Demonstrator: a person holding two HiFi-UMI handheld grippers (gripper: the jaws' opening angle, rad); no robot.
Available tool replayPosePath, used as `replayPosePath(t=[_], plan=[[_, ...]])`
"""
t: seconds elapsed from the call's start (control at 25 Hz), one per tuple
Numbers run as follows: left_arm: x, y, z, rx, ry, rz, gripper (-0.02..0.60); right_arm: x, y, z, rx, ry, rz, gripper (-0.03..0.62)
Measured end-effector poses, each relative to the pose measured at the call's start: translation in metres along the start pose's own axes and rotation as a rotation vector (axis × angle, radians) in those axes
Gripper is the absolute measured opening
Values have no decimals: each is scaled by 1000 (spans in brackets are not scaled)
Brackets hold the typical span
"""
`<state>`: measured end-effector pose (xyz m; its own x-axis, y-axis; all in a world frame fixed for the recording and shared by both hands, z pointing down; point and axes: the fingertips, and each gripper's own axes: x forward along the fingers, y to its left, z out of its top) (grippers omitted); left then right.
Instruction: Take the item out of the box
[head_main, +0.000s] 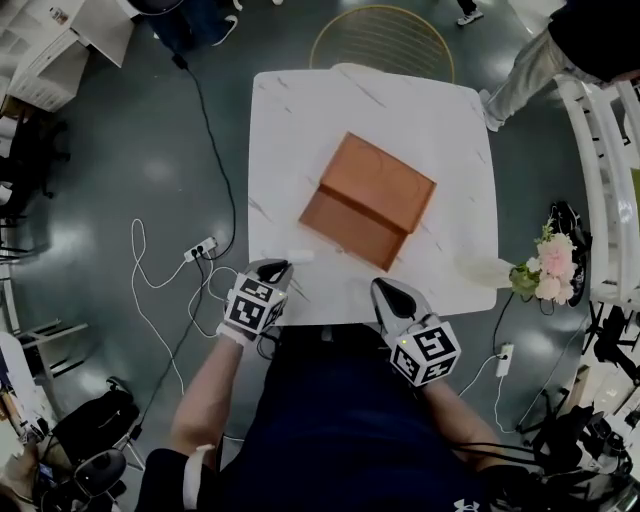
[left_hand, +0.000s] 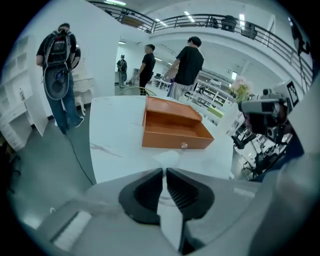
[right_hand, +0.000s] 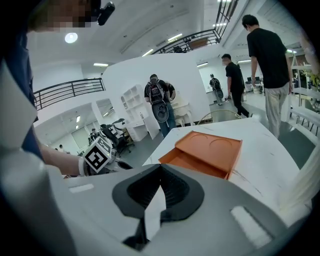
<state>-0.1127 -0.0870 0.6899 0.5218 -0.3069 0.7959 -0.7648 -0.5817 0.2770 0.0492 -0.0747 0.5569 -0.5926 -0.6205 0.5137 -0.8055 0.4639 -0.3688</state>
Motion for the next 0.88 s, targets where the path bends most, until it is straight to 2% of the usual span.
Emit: replayPosePath(t=[0.2,0.36,0.48,0.68,0.88], plan=[[12,5,-7,-127,-65,-88,29,2,2,-1,22,7,4,2],[19,12,-19,-176,-56,-83,32,2,1,-2,33,7,3,2],[20,16,-27,-178,-26,-63,59,1,0,0,33,4,-2,2],[18,21,-28,-169,-14,-22,179,2,0,3,30,-4,-3,2],[4,24,-19,-172,-51,10,201,0,-2,7,23,-15,-6,2]])
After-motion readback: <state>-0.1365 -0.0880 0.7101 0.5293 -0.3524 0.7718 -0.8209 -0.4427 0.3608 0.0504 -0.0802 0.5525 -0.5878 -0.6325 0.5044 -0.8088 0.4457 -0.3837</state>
